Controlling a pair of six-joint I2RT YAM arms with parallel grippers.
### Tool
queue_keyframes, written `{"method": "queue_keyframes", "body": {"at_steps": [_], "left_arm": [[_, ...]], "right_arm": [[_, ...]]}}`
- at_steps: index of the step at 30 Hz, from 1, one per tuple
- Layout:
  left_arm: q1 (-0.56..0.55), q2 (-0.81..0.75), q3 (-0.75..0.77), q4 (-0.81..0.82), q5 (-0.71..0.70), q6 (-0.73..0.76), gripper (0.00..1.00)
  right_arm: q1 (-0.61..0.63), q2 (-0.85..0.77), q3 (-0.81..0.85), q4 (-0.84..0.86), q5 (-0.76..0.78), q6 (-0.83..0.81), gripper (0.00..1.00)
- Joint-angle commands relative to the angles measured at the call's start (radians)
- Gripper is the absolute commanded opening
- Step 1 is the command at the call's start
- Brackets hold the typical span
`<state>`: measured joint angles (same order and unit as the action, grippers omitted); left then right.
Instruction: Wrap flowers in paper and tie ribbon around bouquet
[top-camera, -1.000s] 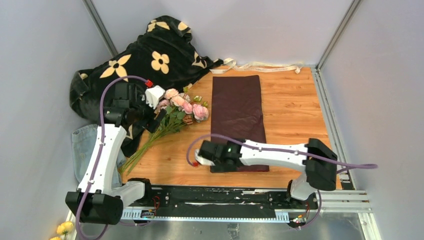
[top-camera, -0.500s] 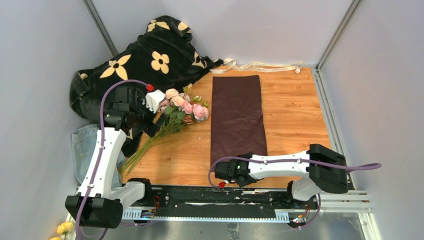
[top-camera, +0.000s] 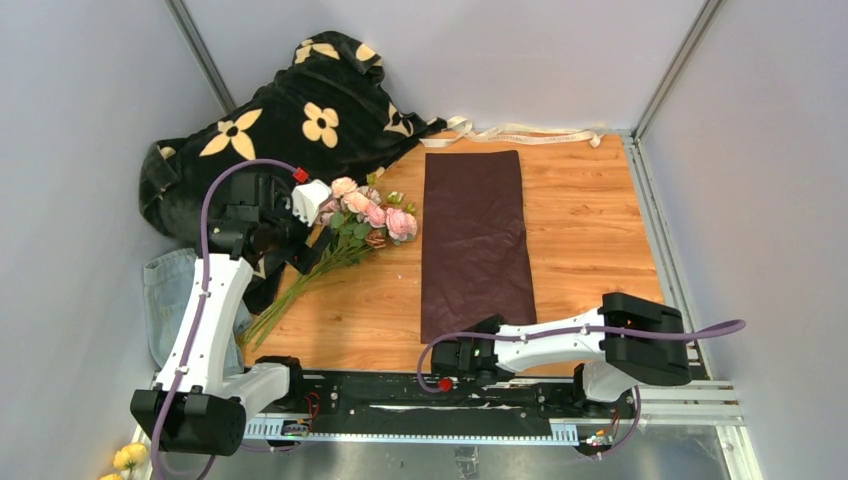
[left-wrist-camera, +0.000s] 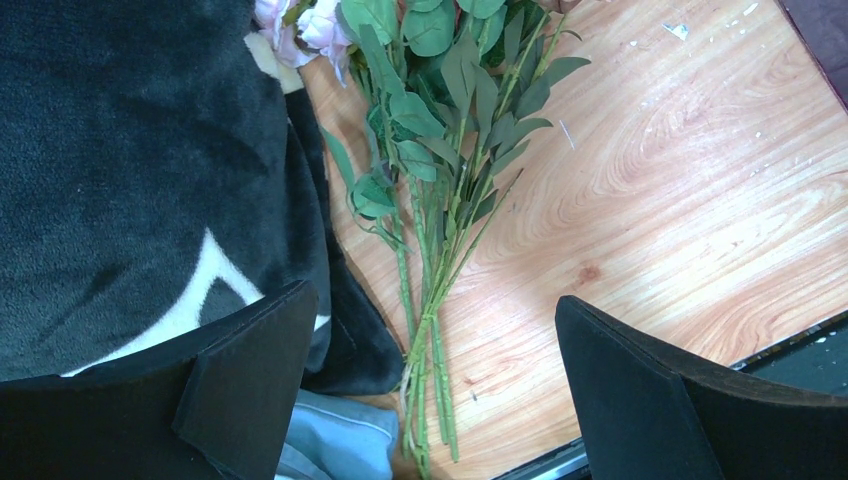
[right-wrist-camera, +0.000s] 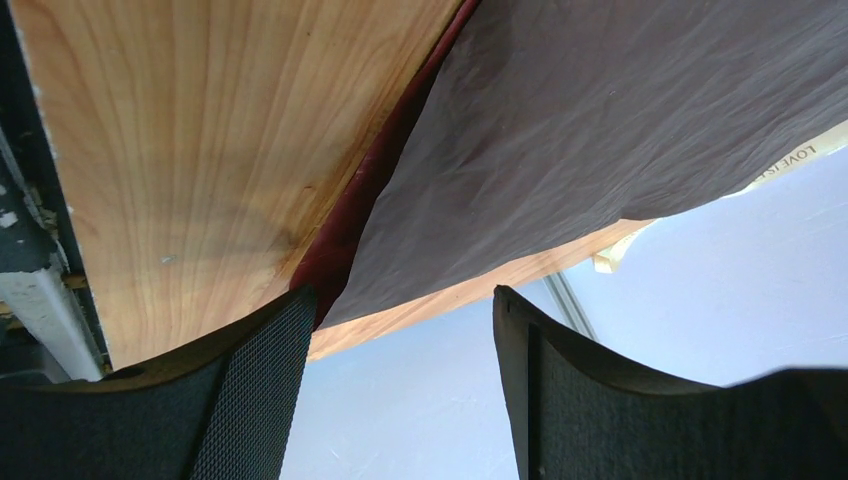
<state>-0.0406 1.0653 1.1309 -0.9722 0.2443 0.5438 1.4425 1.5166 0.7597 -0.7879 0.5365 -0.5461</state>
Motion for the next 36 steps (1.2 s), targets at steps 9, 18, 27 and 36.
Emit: {"method": "queue_keyframes", "body": {"at_steps": [9,18,27,36], "left_arm": [[0.003,-0.007,0.0,-0.009,0.019,0.005,1.0],[0.002,-0.016,0.004,-0.01,0.015,0.004,1.0],[0.002,-0.014,0.012,-0.011,0.033,-0.001,1.0],[0.003,0.01,0.069,-0.008,0.081,-0.047,1.0]], "right_arm": [[-0.006,0.045,-0.044,0.105,0.099,-0.066,0.69],[-0.067,0.011,-0.076,0.241,0.233,-0.104,0.42],[-0.199,-0.064,0.053,0.205,0.277,0.014,0.0],[-0.578,-0.402,0.196,0.151,-0.039,0.489,0.0]]}}
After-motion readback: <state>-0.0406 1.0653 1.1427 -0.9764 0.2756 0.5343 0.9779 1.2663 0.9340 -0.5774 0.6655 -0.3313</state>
